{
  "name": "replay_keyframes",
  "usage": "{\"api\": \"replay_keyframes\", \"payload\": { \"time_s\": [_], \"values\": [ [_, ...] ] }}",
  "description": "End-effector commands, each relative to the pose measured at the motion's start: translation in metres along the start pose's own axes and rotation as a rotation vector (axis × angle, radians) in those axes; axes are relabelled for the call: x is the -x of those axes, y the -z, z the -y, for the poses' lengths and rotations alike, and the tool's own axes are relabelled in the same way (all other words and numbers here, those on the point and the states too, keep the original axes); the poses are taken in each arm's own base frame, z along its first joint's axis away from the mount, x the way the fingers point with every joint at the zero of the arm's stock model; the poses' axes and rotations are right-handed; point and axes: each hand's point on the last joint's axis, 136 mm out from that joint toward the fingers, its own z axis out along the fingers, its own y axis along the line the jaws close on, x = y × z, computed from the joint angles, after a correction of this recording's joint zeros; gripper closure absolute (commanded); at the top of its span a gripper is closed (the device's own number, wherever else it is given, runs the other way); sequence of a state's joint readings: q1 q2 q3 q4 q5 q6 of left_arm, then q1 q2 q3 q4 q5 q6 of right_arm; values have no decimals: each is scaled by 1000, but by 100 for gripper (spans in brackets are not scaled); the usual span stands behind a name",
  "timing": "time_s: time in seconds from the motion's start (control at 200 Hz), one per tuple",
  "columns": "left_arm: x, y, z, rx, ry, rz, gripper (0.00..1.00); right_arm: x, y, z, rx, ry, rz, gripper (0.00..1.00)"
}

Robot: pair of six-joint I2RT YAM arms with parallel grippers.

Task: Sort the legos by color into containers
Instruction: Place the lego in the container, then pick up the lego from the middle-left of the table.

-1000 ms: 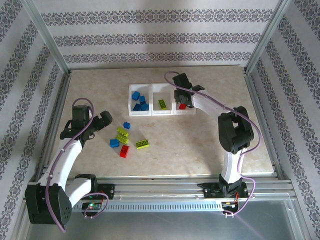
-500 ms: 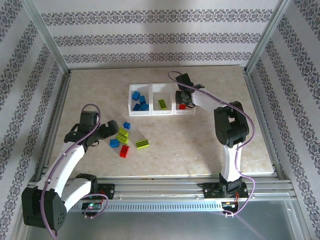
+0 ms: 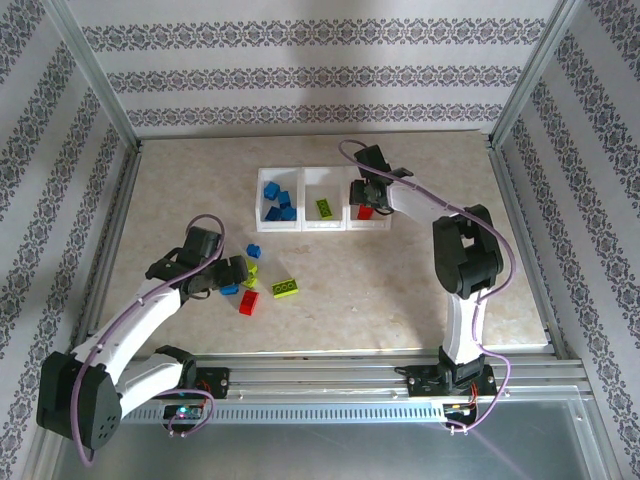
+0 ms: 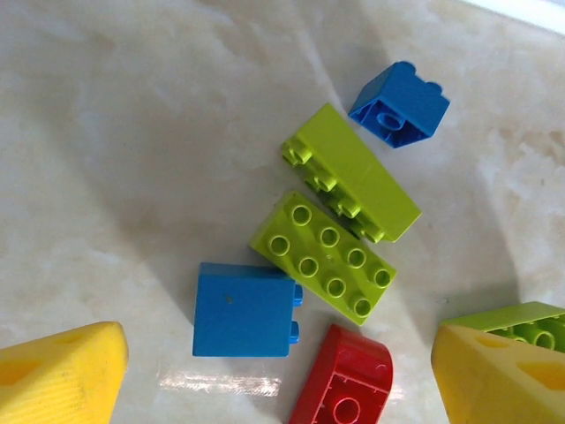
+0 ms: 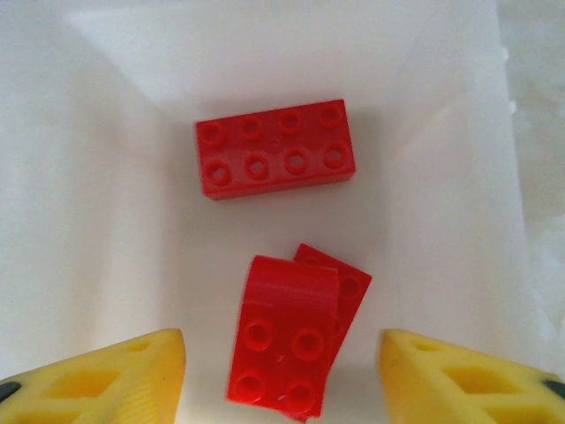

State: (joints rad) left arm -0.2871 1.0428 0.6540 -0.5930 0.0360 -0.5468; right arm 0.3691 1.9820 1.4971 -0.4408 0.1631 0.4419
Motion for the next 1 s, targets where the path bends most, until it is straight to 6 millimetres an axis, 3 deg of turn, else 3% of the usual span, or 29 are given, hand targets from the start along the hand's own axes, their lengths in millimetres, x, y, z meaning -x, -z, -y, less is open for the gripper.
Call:
{"api": "replay_keyframes", "payload": {
  "time_s": [0.0,0.335,0.425,0.555,0.994],
  "values": [
    [-2,2,-4,44,-23,-12,12,16,29,3,11,-11,72,36],
    [-12,-12,1,51,-45,-60,19,20,71,14,7,-32,158,25],
    [-16,-14,1,59,-51,-80,25,19,82,14,10,-31,177,18],
    [-25,-17,-5,81,-55,-110,25,18,97,14,8,-28,210,2],
    [-29,-35,-15,141,-42,-127,29,12,138,11,-5,-9,301,2]
  ]
}}
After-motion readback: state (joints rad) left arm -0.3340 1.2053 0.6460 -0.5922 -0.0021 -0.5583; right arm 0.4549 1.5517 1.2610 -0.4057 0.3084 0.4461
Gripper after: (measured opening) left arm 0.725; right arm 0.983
